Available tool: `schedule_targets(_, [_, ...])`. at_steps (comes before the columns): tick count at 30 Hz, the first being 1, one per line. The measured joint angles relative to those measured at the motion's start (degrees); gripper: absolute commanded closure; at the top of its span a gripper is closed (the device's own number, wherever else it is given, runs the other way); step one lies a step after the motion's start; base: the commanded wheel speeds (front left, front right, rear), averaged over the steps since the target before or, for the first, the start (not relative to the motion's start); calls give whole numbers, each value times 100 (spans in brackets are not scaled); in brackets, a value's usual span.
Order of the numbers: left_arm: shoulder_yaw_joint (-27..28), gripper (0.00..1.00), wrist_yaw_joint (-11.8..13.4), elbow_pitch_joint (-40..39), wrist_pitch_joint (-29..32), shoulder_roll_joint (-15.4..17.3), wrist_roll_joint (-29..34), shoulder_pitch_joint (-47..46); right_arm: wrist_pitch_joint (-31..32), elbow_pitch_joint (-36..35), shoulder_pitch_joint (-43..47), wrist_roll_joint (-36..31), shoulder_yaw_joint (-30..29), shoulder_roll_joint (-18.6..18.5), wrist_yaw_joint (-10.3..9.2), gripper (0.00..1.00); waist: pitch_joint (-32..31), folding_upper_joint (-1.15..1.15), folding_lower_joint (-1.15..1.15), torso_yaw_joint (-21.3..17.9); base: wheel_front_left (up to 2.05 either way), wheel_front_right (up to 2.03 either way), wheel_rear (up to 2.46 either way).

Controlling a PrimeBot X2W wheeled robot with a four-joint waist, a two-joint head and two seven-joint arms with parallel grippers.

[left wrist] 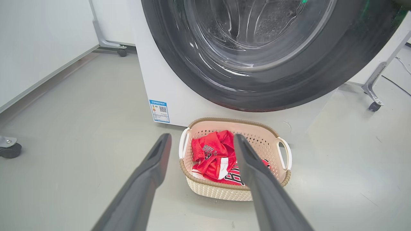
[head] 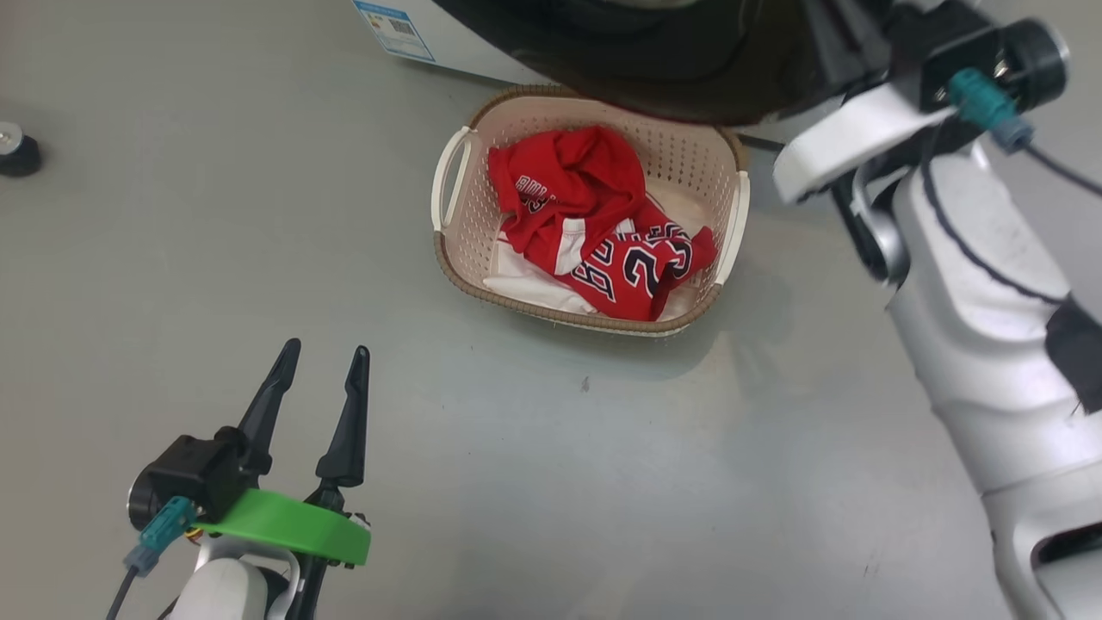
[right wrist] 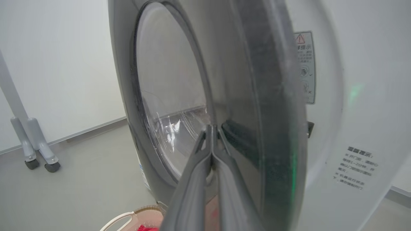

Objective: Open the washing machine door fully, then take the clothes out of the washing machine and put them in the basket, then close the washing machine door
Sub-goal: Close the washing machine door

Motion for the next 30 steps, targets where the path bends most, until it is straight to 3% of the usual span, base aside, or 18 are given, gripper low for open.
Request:
schedule_targets(13, [-328, 0, 0, 8, -1, -5, -96, -297, -41, 650, -986, -137, -472, -342, -336, 100, 320, 0, 0, 76, 0, 0, 0])
schedule_targets(30, [-567, 0, 0, 41, -1, -7, -212, -413, -32, 1522, -1658, -230, -427, -286, -338, 100, 393, 0, 0, 205, 0, 0, 0])
